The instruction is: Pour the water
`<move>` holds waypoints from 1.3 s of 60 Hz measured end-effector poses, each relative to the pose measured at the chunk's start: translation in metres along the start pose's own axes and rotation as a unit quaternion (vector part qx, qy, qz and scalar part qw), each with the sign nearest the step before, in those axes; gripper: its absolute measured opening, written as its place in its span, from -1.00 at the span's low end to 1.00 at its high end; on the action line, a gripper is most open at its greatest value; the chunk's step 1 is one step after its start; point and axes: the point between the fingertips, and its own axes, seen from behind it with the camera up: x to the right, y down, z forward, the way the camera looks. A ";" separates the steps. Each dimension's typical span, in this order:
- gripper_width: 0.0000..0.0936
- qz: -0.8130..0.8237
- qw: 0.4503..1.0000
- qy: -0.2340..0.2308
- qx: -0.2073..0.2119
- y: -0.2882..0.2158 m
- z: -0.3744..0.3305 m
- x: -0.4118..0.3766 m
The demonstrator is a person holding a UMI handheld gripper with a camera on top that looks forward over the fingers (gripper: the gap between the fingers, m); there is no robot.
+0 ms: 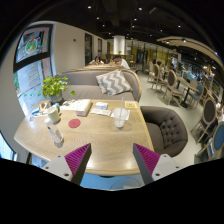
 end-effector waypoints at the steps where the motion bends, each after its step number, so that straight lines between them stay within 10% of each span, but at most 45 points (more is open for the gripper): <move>1: 0.83 0.000 1.000 0.000 -0.002 0.001 0.000 0.000; 36: 0.83 0.018 0.998 -0.014 -0.054 0.098 0.034 -0.180; 70: 0.84 0.015 0.997 -0.010 0.080 0.030 0.220 -0.325; 78: 0.39 0.015 0.996 -0.002 0.092 0.026 0.248 -0.327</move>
